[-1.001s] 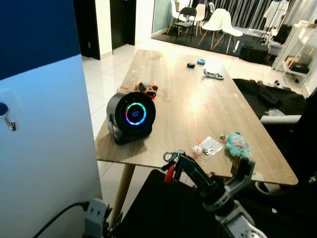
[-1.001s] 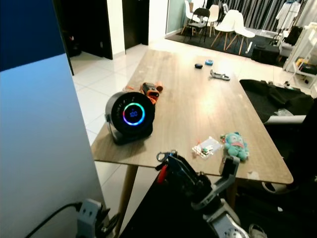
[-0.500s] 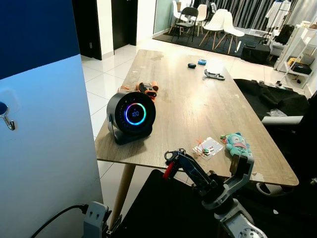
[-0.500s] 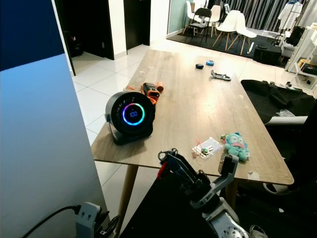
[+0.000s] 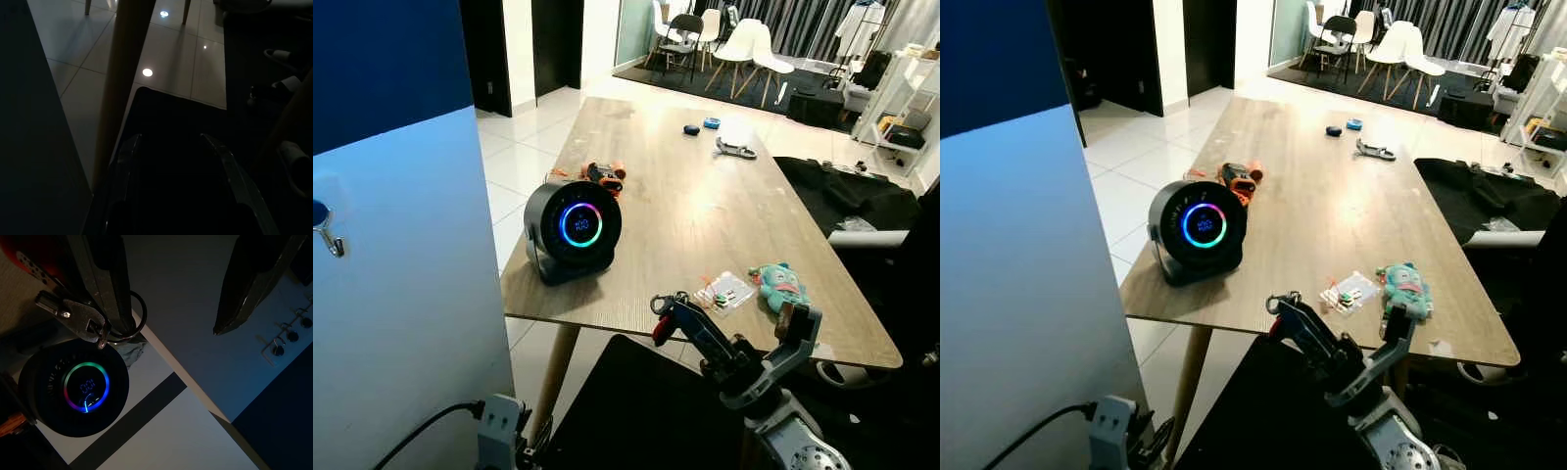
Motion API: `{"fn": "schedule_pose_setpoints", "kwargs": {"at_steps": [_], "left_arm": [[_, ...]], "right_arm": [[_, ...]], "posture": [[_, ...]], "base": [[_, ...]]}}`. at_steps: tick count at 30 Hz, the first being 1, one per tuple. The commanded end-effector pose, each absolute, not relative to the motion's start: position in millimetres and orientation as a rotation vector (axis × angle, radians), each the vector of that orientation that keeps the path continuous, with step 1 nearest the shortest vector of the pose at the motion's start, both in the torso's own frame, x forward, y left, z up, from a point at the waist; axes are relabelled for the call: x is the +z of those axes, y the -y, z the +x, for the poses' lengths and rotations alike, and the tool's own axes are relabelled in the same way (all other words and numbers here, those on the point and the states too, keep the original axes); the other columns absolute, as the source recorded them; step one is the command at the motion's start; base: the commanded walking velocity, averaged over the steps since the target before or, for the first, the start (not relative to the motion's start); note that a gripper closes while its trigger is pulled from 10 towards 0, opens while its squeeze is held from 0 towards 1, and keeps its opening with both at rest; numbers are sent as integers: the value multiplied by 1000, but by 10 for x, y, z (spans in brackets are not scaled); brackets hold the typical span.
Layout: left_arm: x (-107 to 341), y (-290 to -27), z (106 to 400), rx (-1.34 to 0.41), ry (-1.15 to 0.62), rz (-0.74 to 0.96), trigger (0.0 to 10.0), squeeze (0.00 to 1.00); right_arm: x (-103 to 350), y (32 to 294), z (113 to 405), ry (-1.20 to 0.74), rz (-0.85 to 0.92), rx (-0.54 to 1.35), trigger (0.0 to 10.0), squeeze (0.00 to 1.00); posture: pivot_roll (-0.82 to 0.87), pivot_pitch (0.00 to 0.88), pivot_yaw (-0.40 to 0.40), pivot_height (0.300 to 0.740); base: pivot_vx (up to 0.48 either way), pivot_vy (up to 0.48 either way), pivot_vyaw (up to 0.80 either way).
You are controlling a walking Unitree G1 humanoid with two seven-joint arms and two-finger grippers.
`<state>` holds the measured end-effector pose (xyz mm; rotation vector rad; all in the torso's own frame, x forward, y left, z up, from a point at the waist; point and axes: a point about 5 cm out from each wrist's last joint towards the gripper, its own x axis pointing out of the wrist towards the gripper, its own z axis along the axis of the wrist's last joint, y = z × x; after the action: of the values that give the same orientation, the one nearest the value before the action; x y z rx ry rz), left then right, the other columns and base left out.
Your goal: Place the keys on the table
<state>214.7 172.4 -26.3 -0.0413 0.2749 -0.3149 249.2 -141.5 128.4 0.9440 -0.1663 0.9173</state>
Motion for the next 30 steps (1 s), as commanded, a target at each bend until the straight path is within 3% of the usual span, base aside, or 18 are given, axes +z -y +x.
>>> {"fn": "schedule_pose_setpoints", "kwargs": {"at_steps": [1, 10, 24, 30], "left_arm": [[-314, -1715, 2113, -310, -311, -53, 10000, 0], [-313, -1704, 2115, -326, -312, -37, 10000, 0], [-323, -1690, 2098, -312, -311, -38, 10000, 0], [-320, -1729, 2111, -306, -316, -35, 10000, 0]], "right_arm": [[1263, 1450, 2495, 169, 935, 893, 10000, 0], [1259, 1491, 2496, 175, 928, 866, 10000, 0], [1275, 1491, 2503, 177, 926, 855, 10000, 0], [1282, 1504, 2528, 182, 919, 842, 10000, 0]], "posture": [[88, 39, -73, 740], [79, 47, -65, 740], [76, 67, -69, 740], [71, 66, -64, 740]], "base": [[0, 0, 0], [0, 0, 0], [0, -428, 0], [0, 0, 0]]}}
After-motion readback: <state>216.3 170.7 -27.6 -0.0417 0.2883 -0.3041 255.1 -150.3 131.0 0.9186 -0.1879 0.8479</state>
